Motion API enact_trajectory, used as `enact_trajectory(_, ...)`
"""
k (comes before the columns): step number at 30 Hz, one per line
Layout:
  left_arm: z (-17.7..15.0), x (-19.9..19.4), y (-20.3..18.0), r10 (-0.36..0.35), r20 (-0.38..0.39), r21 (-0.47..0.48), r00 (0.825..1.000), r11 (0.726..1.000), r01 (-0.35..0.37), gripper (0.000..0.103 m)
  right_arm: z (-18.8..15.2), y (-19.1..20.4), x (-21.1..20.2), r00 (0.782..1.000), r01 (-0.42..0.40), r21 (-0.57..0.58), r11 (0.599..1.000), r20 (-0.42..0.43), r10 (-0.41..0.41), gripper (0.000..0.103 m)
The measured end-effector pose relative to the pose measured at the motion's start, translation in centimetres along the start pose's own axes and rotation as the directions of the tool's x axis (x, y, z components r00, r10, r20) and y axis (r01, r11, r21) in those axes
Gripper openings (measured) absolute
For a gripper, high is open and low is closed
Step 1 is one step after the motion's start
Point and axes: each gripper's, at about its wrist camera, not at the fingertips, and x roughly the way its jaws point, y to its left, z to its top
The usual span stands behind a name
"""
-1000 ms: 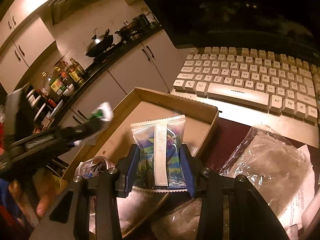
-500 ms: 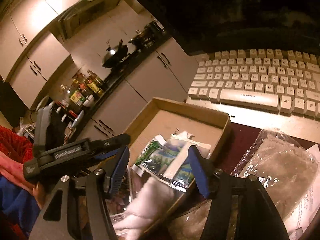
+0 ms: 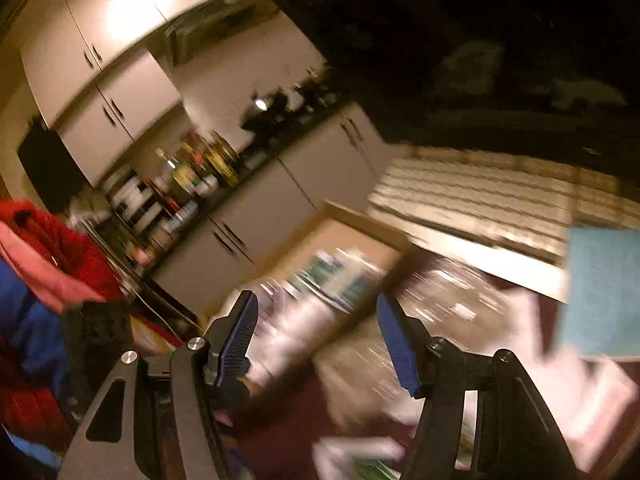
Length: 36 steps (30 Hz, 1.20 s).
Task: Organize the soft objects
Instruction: 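Open both grippers and return them toward the remaining items on the cloth, then grasp the white-green sachet with the left gripper while the right grasps the green-print sachet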
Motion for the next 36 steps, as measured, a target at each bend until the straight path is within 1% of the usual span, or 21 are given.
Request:
enact_trajectory(2, -0.9, 2.4, -1.3, 0.023, -0.066, 0.050, 0.998, 0.999, -0.020, 0.061, -1.3, -2.1, -0.9, 0.998, 0.048, -0.005, 0.999, -0.029, -0.049, 0.062)
enact_trajectory(4, -1.8, 4.5, -1.9, 0.053, -0.121, 0.062, 0.991, 0.997, -0.046, 0.061, -2.5, -4.8, -1.9, 0.995, 0.092, 0.031, 0.995, -0.039, -0.091, 0.062)
enact_trajectory(5, -2.2, 5.2, -1.9, 0.055, -0.143, 0.051, 0.988, 0.998, -0.048, 0.061, -3.0, -5.8, -2.3, 0.995, 0.092, 0.056, 0.994, -0.040, -0.090, 0.062)
enact_trajectory(6, -2.4, 5.8, -1.9, 0.041, -0.157, 0.029, 0.987, 0.999, -0.037, 0.061, -3.6, -7.0, -2.5, 0.996, 0.084, 0.086, 0.993, -0.042, -0.081, 0.062)
enact_trajectory(8, -3.0, 6.5, -2.3, 0.037, -0.178, 0.004, 0.983, 0.999, -0.036, 0.060, -4.4, -8.5, -2.7, 0.998, 0.061, 0.123, 0.991, -0.019, -0.060, 0.062)
enact_trajectory(10, -3.2, 6.7, -2.8, 0.049, -0.174, 0.011, 0.984, 0.999, -0.048, 0.060, -5.0, -9.1, -2.5, 0.999, 0.026, 0.140, 0.990, -0.021, -0.023, 0.062)
enact_trajectory(11, -3.2, 6.8, -3.0, 0.064, -0.172, 0.009, 0.983, 0.998, -0.064, 0.059, -5.1, -8.8, -2.2, 0.999, 0.025, 0.133, 0.991, -0.035, -0.021, 0.062)
enact_trajectory(12, -3.2, 6.6, -2.8, 0.073, -0.168, 0.002, 0.983, 0.997, -0.074, 0.050, -5.3, -8.2, -2.1, 0.999, 0.016, 0.105, 0.994, -0.037, -0.012, 0.062)
enact_trajectory(13, -3.2, 6.9, -2.8, 0.083, -0.173, -0.001, 0.981, 0.996, -0.085, 0.043, -5.3, -7.5, -1.9, 0.999, 0.007, 0.072, 0.997, -0.043, -0.004, 0.062)
enact_trajectory(14, -3.2, 6.9, -2.7, 0.098, -0.171, -0.001, 0.980, 0.995, -0.099, 0.032, -5.4, -6.9, -1.5, 0.999, 0.016, 0.048, 0.999, -0.050, -0.014, 0.062)
enact_trajectory(15, -3.3, 6.9, -2.8, 0.107, -0.166, 0.000, 0.980, 0.994, -0.108, 0.028, -5.5, -6.5, -1.2, 0.997, 0.042, 0.032, 0.999, -0.059, -0.040, 0.061)
enact_trajectory(16, -3.3, 6.9, -3.0, 0.100, -0.164, 0.003, 0.981, 0.995, -0.101, 0.027, -5.5, -6.5, -0.8, 0.995, 0.069, 0.027, 0.997, -0.070, -0.067, 0.061)
enact_trajectory(17, -3.4, 6.9, -2.9, 0.093, -0.162, 0.001, 0.982, 0.996, -0.094, 0.023, -5.7, -6.6, -0.4, 0.992, 0.094, 0.027, 0.995, -0.084, -0.092, 0.061)
enact_trajectory(18, -3.5, 6.6, -3.0, 0.077, -0.158, -0.002, 0.984, 0.997, -0.078, 0.019, -5.8, -6.8, -0.1, 0.991, 0.099, 0.032, 0.995, -0.095, -0.095, 0.061)
enact_trajectory(20, -3.7, 6.0, -3.0, 0.047, -0.153, 0.003, 0.987, 0.999, -0.047, 0.018, -6.1, -6.8, 0.4, 0.990, 0.089, 0.035, 0.995, -0.112, -0.084, 0.061)
enact_trajectory(22, -3.8, 5.4, -2.8, 0.036, -0.141, -0.006, 0.989, 0.999, -0.038, 0.017, -6.3, -6.3, 1.2, 0.987, 0.092, 0.012, 0.996, -0.133, -0.089, 0.060)
enact_trajectory(25, -3.5, 5.0, -2.4, 0.018, -0.126, -0.028, 0.992, 0.999, -0.022, 0.017, -7.0, -5.8, 1.9, 0.977, 0.140, -0.043, 0.989, -0.154, -0.145, 0.045)
enact_trajectory(27, -3.4, 4.3, -2.2, -0.017, -0.108, -0.041, 0.994, 0.999, 0.013, 0.016, -7.1, -5.6, 1.7, 0.976, 0.158, -0.062, 0.986, -0.140, -0.165, 0.040)
enact_trajectory(30, -3.2, 3.0, -2.0, -0.061, -0.074, -0.052, 0.995, 0.997, 0.057, 0.016, -7.1, -5.4, 1.7, 0.975, 0.177, -0.085, 0.981, -0.122, -0.187, 0.037)
enact_trajectory(33, -3.0, 1.8, -1.8, -0.068, -0.041, -0.058, 0.997, 0.996, 0.066, 0.016, -7.1, -5.5, 1.4, 0.981, 0.151, -0.075, 0.986, -0.111, -0.159, 0.036)
enact_trajectory(36, -2.7, 0.6, -1.0, -0.102, -0.009, -0.091, 0.995, 0.991, 0.100, 0.016, -6.8, -5.0, 0.5, 0.990, 0.123, -0.083, 0.989, -0.054, -0.128, 0.036)
